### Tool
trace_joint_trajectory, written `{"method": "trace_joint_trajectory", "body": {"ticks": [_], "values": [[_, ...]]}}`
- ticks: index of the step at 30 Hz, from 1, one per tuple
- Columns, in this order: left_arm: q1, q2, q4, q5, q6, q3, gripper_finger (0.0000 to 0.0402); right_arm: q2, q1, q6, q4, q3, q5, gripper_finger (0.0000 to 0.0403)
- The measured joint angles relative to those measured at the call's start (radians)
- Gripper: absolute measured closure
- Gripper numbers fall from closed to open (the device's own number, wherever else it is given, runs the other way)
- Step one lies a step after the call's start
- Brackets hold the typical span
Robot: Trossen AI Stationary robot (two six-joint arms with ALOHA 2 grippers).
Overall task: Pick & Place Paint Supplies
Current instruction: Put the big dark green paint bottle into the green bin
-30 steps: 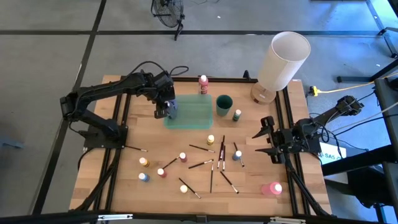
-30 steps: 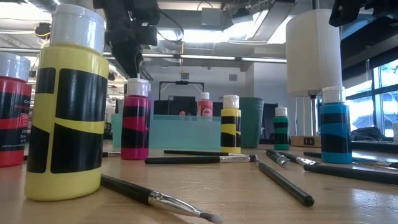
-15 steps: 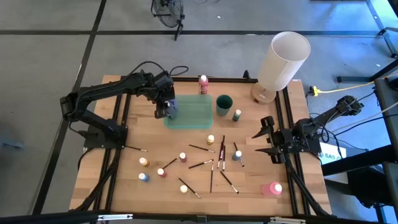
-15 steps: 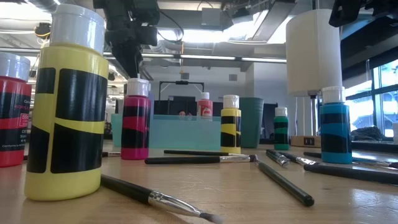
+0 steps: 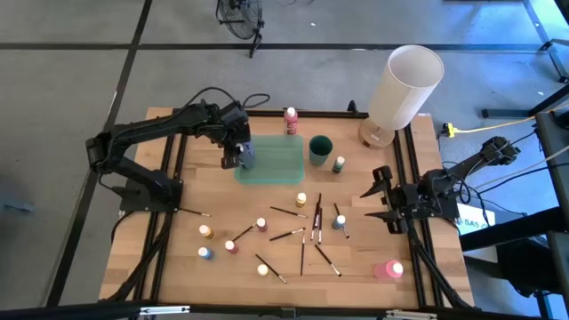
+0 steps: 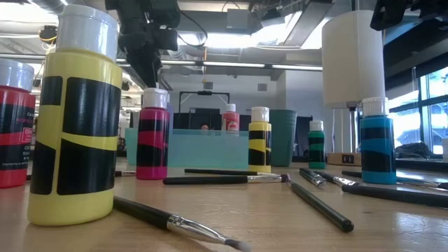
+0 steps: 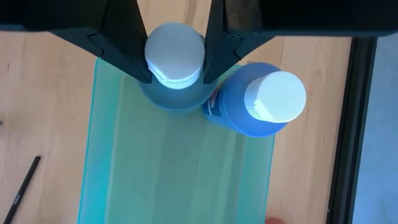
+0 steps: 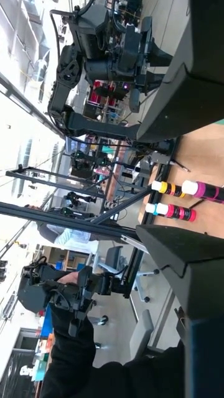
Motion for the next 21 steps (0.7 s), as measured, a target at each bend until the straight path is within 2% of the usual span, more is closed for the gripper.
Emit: {"method": "trace_joint_trajectory", "body": {"ticks": [5,13,21], "values": [[0.0,0.0,0.001,0.0,0.006,0.0,0.0266,0.0,0.0,0.0,-0.001,0.0,0.0,0.0171],[0.0,-0.002,0.008,-0.002,0.002,0.0,0.0238,0.0,0.0,0.0,0.0,0.0,0.001,0.0171],[0.0,-0.007,0.006,-0.042,-0.021,0.011,0.0237,0.0,0.0,0.0,0.0,0.0,0.001,0.0171]]}}
